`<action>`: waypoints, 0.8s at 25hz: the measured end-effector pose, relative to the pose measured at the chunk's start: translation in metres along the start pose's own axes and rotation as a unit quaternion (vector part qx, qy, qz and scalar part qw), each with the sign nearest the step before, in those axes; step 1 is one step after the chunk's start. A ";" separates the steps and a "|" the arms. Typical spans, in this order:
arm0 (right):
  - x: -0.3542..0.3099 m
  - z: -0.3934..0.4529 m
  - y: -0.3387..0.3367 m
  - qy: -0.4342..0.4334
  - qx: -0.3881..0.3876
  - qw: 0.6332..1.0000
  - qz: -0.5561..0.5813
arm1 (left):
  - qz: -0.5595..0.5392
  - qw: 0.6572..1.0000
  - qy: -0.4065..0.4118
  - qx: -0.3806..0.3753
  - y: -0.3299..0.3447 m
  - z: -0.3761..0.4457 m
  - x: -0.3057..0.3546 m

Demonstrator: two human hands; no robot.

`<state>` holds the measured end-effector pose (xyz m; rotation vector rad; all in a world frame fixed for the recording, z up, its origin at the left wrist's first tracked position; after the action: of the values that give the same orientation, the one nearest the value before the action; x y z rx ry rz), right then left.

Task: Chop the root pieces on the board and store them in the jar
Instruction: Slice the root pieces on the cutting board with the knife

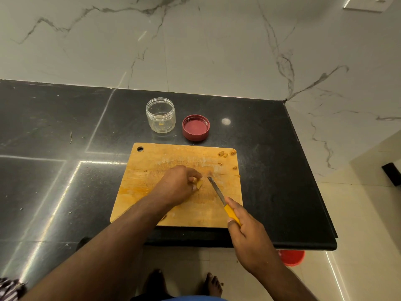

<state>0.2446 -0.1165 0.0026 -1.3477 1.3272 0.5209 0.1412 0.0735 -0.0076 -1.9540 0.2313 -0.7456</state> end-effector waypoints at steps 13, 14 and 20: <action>-0.006 0.004 0.011 -0.023 -0.005 0.999 -0.038 | -0.061 0.997 -0.022 0.038 0.003 -0.010 -0.009; -0.007 0.005 0.012 -0.025 -0.007 0.999 -0.044 | -0.070 0.996 -0.025 0.041 0.003 -0.010 -0.011; -0.018 0.008 0.025 -0.044 -0.024 0.996 -0.080 | -0.079 0.994 -0.047 0.051 0.003 -0.007 -0.014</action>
<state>0.2208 -0.0967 0.0064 -1.4412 1.1313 0.4987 0.1263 0.0732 -0.0132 -1.9189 -0.0182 -0.7508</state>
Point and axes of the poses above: each hand's wrist, its own z-axis towards the middle knuckle, its own y-axis out of the palm, x = y × z, the point moved 6 cm from there along z, towards the middle knuckle, and after that the axes turned 13 degrees about z, right-handed, at the moved point
